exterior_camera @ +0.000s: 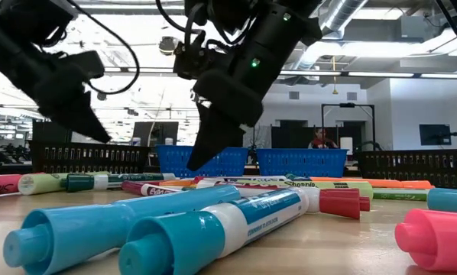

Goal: Pick & Place Markers
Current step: Put the orange water marker into the left black bin

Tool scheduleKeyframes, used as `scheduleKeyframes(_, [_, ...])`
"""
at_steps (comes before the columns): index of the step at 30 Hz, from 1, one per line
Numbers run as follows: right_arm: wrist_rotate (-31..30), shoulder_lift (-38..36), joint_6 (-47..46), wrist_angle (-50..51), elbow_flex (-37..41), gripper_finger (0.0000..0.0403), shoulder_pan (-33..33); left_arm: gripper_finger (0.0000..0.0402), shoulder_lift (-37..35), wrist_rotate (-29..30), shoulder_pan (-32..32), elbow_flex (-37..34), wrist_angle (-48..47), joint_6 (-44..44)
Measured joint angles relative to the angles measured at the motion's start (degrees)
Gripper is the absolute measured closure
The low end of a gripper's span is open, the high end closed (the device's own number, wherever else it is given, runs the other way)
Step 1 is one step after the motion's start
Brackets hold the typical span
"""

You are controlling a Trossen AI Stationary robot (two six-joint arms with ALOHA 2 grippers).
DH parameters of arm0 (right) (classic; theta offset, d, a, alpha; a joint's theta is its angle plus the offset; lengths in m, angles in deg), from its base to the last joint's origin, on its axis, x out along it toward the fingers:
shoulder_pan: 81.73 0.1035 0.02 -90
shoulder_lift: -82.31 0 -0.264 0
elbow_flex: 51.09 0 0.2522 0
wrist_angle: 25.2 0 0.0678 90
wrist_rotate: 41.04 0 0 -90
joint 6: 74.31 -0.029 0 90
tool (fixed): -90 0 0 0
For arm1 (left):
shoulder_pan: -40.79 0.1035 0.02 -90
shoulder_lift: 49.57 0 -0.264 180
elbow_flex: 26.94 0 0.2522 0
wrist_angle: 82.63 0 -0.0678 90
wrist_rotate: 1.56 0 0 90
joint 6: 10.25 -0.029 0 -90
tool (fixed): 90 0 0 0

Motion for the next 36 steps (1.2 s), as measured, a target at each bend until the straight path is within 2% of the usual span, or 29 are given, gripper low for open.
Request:
scheduleKeyframes(5, [4.4,0.0,0.4,-0.3,0.0,0.025,0.0,0.028,-1.0,0.2,-0.1,0.0,8.6,-5.5])
scheduleKeyframes(10, [4.5,1.1,0.4,-1.4,0.0,0.0254,0.0,0.0279,-1.0,0.0,-0.1,0.0,15.1,-10.0])
scheduleKeyframes(20, [5.8,3.8,0.4,-2.9,-0.2,0.0284,-1.3,0.0279,-0.8,0.0,-0.1,0.0,15.7,-10.3])
scheduleKeyframes(30, [7.5,3.8,0.4,-4.7,0.0,0.0376,-1.6,0.0279,-0.8,-0.3,-0.1,0.0,16.3,-10.2])
scheduleKeyframes(36, [7.3,1.5,0.0,-5.3,0.1,0.0376,-1.6,0.0279,-0.8,-7.4,-1.4,0.0,18.9,-10.2])
